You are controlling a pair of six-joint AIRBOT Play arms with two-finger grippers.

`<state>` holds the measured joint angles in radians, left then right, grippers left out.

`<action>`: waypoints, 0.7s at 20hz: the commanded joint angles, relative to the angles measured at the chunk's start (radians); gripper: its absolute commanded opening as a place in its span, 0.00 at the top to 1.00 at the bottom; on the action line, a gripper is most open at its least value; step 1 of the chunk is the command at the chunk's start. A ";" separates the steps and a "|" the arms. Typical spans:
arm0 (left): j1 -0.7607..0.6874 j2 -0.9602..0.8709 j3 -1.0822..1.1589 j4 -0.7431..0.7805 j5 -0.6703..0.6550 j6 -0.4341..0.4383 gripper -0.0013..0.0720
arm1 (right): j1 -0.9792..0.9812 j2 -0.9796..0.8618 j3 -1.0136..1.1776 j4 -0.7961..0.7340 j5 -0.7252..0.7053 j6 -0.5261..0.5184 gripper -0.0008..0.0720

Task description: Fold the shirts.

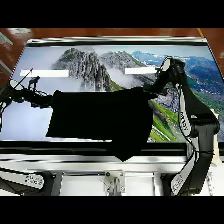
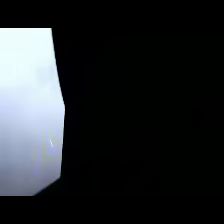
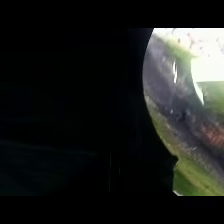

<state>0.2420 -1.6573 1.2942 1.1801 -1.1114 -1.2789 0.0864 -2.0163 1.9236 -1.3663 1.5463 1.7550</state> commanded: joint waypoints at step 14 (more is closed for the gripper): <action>0.412 0.286 -0.464 -0.083 -0.206 0.135 0.06 | -0.198 0.520 -0.519 0.027 -0.028 -0.198 0.22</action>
<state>0.5568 -1.4361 1.0332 1.1885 -1.3674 -1.2339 -0.0460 -1.6356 1.6299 -1.4704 1.6356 1.5780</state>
